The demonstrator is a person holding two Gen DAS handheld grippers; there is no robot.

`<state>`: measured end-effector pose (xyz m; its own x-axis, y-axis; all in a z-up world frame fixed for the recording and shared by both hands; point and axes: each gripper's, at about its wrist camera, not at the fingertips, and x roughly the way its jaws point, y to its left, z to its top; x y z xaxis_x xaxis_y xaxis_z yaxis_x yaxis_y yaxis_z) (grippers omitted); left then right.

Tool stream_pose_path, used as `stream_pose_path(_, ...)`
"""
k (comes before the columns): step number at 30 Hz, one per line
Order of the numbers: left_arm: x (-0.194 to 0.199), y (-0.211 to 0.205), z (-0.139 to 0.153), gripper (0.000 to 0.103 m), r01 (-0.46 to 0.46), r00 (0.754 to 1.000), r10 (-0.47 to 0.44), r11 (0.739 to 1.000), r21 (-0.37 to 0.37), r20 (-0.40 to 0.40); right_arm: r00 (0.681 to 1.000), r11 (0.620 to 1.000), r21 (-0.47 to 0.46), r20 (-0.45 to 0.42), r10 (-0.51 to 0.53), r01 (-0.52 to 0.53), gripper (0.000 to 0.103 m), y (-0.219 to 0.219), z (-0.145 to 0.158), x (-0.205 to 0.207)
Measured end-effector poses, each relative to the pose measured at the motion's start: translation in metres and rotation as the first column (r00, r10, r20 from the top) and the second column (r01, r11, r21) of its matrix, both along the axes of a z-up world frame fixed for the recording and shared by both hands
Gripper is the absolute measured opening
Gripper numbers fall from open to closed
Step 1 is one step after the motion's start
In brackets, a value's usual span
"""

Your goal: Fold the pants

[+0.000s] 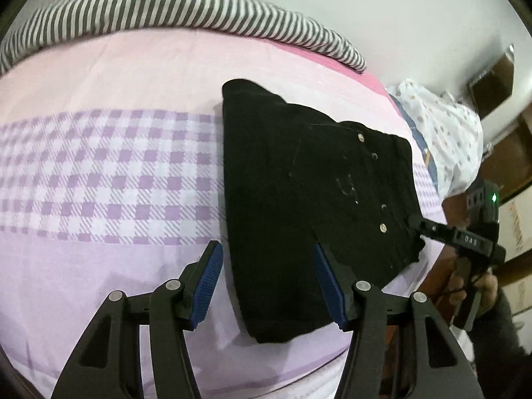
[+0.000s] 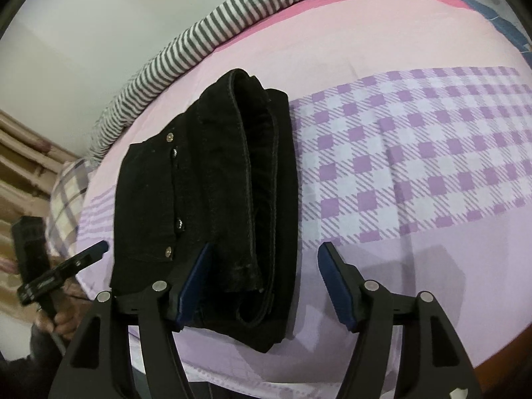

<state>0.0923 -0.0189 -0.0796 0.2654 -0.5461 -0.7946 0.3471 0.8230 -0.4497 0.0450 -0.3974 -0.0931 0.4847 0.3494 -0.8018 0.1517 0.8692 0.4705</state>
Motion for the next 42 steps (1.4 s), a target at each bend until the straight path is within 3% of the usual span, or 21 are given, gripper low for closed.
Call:
stream_pose_path(10,0.028,-0.005,-0.023,0.058,0.002,0.993,-0.007,0.999,-0.043,-0.115,0.998,0.986,0.154,0.007,0.068,-0.068,0.063,-0.022,-0.008,0.022)
stream_pose_path(22,0.044,-0.026,-0.025,0.064,0.058,0.995,-0.062,0.997,-0.053,-0.084,0.967,0.924,0.288,0.035,0.252,-0.251,0.065,-0.019,-0.019,0.048)
stream_pose_path(25,0.045,-0.032,-0.025,0.067,0.076,0.995,-0.079,0.996,-0.044,-0.058,0.965,0.901,0.348,0.052,0.256,-0.258,0.06,-0.021,-0.026,0.049)
stream_pose_path(32,0.047,-0.043,-0.025,0.071,0.081,0.997,-0.081,0.996,-0.039,-0.016,0.978,0.908,0.363,0.053,0.202,-0.207,0.038,-0.025,-0.032,0.047)
stream_pose_path(34,0.045,-0.042,-0.026,0.068,0.064,0.998,-0.065,0.997,-0.03,-0.012,0.987,0.922,0.352,0.043,0.153,-0.159,0.034,-0.02,-0.031,0.045)
stream_pose_path(39,0.04,-0.044,-0.018,0.031,0.052,0.998,-0.052,0.999,-0.006,0.038,0.996,0.958,0.275,0.047,0.073,-0.084,0.027,-0.004,-0.012,0.034)
stream_pose_path(42,0.034,-0.047,-0.013,0.023,0.064,0.995,-0.066,0.997,0.032,0.078,0.999,0.967,0.25,0.039,0.031,-0.04,0.025,0.005,-0.001,0.03)
